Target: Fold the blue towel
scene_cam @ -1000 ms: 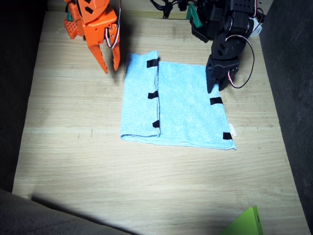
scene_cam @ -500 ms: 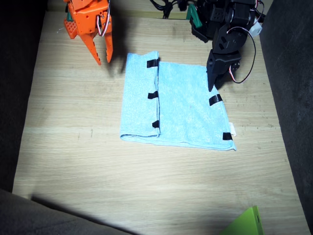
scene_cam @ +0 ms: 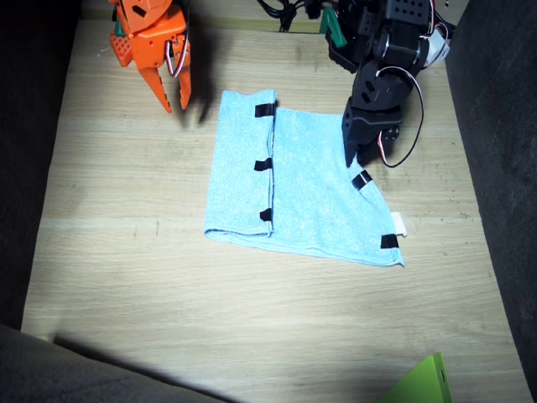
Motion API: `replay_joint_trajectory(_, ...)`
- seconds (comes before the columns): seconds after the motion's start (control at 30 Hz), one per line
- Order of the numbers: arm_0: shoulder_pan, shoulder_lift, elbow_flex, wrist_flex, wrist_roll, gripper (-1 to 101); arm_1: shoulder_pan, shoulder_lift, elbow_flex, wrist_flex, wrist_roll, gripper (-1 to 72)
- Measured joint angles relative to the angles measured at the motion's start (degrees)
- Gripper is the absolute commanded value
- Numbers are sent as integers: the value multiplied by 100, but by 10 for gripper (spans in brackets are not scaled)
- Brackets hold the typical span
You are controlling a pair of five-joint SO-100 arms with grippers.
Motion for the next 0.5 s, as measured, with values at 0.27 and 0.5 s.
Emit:
replay_joint_trajectory(0.27,-615,-387,-1081,598,114,-4,-9,9,290,-211,97,136)
replay_joint_trajectory(0.5,-1072,-510,-2092,1310,114,-4,132,18,308,-158,202,136)
